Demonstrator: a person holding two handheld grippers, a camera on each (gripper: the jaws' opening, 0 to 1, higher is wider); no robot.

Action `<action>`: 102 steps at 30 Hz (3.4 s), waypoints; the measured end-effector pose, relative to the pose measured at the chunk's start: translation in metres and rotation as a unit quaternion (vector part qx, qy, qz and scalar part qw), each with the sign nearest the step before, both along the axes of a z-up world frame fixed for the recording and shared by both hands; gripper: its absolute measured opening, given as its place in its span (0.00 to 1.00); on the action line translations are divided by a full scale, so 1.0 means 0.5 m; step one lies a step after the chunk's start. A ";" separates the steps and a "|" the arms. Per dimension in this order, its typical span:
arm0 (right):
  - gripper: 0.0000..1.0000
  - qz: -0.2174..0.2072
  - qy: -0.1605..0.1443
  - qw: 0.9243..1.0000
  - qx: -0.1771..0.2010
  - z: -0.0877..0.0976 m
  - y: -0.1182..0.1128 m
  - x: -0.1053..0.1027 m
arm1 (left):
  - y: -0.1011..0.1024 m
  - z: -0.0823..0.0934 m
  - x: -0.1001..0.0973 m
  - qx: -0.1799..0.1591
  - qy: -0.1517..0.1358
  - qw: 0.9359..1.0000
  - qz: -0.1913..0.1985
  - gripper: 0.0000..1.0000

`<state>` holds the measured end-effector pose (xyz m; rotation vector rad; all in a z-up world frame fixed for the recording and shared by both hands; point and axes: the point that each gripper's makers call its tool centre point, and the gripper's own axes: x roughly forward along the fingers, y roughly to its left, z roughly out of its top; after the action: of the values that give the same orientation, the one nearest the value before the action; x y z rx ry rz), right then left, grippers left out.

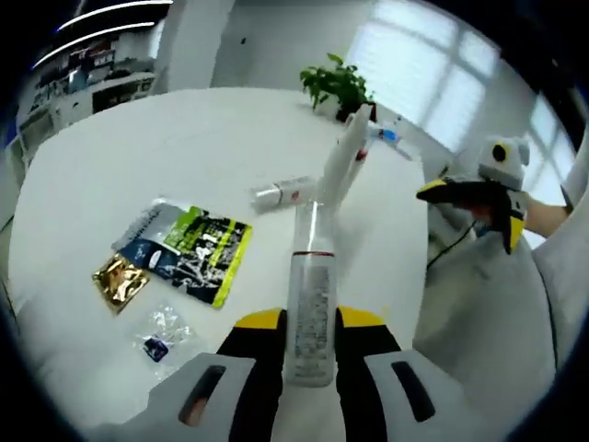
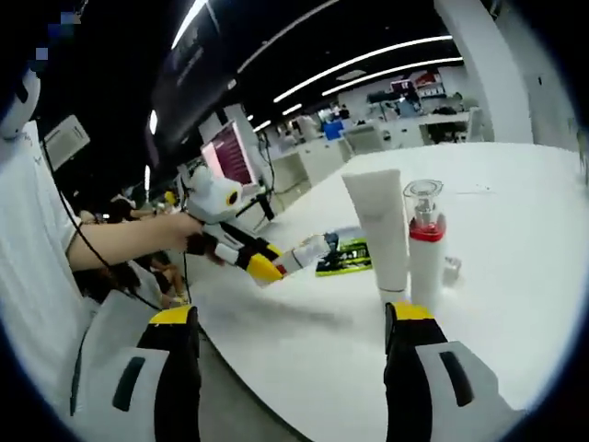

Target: Arrange the skincare products in the storage area until every visible bottle or jar stands upright without overlapping.

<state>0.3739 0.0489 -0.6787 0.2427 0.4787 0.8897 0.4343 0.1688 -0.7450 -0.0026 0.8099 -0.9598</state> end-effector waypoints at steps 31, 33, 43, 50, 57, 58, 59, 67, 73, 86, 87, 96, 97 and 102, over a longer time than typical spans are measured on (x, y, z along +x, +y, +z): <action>0.39 0.153 -0.015 0.977 0.149 0.170 0.157 -0.049 | -0.092 0.278 -0.209 -0.330 -0.055 0.942 -0.016 0.24; 0.35 0.166 -0.021 0.974 0.154 0.187 0.158 -0.059 | -0.097 0.281 -0.217 -0.331 -0.057 0.942 -0.020 0.24; 0.22 0.191 -0.071 0.970 0.131 0.219 0.157 -0.091 | -0.116 0.285 -0.247 -0.340 -0.066 0.938 -0.031 0.24; 0.21 0.204 -0.142 0.968 0.043 0.198 0.148 -0.103 | -0.121 0.248 -0.239 -0.257 -0.092 0.962 -0.031 0.24; 0.21 0.209 -0.200 0.956 -0.053 0.159 0.138 -0.103 | -0.145 0.204 -0.227 -0.191 -0.098 0.976 -0.036 0.22; 0.21 0.208 -0.204 0.955 -0.063 0.154 0.136 -0.101 | -0.146 0.195 -0.221 -0.176 -0.103 0.978 -0.032 0.22; 0.21 0.205 -0.208 0.954 -0.074 0.146 0.132 -0.098 | -0.147 0.189 -0.218 -0.167 -0.106 0.980 -0.032 0.22; 0.21 0.191 -0.226 0.942 -0.158 0.085 0.113 -0.063 | -0.171 0.131 -0.171 -0.047 -0.132 0.990 -0.006 0.22; 0.21 0.189 -0.213 0.943 -0.172 0.048 0.078 -0.043 | -0.213 0.099 -0.163 -0.030 -0.133 0.990 -0.046 0.20; 0.20 0.190 -0.212 0.938 -0.198 -0.035 0.006 0.001 | -0.280 0.006 -0.116 -0.020 -0.141 0.985 -0.098 0.16; 0.20 0.190 -0.212 0.937 -0.201 -0.040 0.003 0.003 | -0.283 0.002 -0.114 -0.021 -0.143 0.985 -0.099 0.16; 0.21 0.177 -0.192 0.941 -0.217 -0.099 -0.034 0.026 | -0.318 -0.058 -0.094 0.029 -0.157 0.980 -0.119 0.17; 0.21 0.176 -0.190 0.941 -0.218 -0.103 -0.038 0.027 | -0.321 -0.061 -0.091 0.031 -0.158 0.980 -0.120 0.16; 0.21 0.166 -0.178 0.945 -0.218 -0.125 -0.060 0.043 | -0.336 -0.077 -0.079 0.048 -0.158 0.978 -0.126 0.16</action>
<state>0.3954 0.0188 -0.7414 -0.4122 0.3695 1.1027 0.3947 0.0011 -0.7836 0.3366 0.5680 -1.1242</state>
